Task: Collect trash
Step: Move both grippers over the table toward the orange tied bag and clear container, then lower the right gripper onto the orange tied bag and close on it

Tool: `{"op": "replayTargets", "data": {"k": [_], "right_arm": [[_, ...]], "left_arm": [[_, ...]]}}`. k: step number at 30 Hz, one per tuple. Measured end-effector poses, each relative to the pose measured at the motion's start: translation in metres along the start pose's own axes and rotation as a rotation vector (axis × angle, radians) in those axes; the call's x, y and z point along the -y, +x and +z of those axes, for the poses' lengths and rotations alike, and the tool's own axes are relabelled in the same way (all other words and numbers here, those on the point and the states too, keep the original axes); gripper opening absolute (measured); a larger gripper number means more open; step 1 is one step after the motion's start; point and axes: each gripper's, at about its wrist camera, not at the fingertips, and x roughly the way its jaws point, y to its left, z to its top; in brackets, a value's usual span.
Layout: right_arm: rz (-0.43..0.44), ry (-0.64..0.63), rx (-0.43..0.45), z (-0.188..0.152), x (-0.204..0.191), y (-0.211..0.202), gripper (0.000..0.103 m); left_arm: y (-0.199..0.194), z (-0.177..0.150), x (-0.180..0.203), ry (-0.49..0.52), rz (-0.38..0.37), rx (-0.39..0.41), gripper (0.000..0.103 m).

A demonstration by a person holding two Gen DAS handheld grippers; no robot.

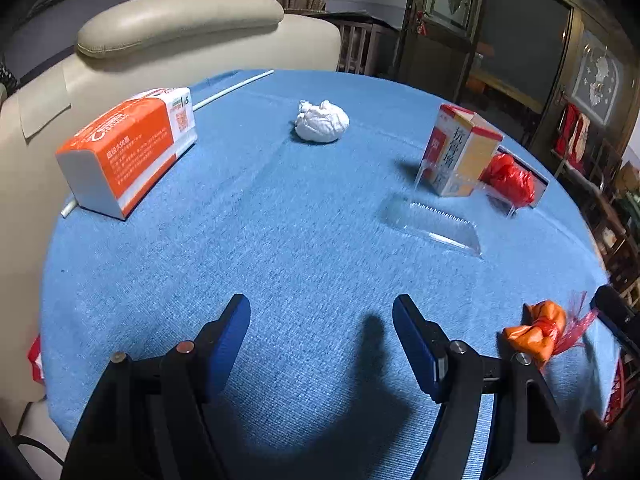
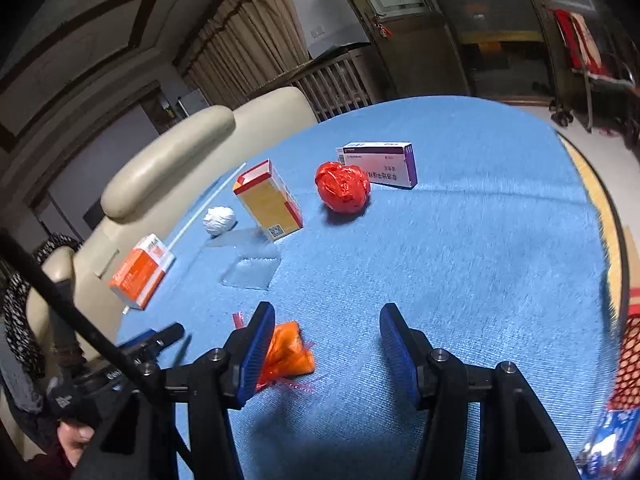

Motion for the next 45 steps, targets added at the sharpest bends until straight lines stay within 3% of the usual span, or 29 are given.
{"op": "replayTargets", "data": {"k": [9,17,21,45], "right_arm": [[0.071,0.137,0.021,-0.005,0.029,0.000,0.059],[0.151,0.208,0.027,-0.004,0.045,0.001,0.059],[0.178,0.207,0.016,-0.004,0.046,0.001,0.059],[0.262,0.152,-0.097,0.000,0.039,0.019,0.059]], "left_arm": [[0.002,-0.005,0.016,0.089,0.042,-0.003,0.075],[0.011,-0.002,0.011,0.060,0.082,-0.044,0.075],[0.013,-0.002,0.011,0.054,0.108,-0.052,0.080],[0.013,-0.002,0.001,-0.010,0.182,-0.046,0.082]]}}
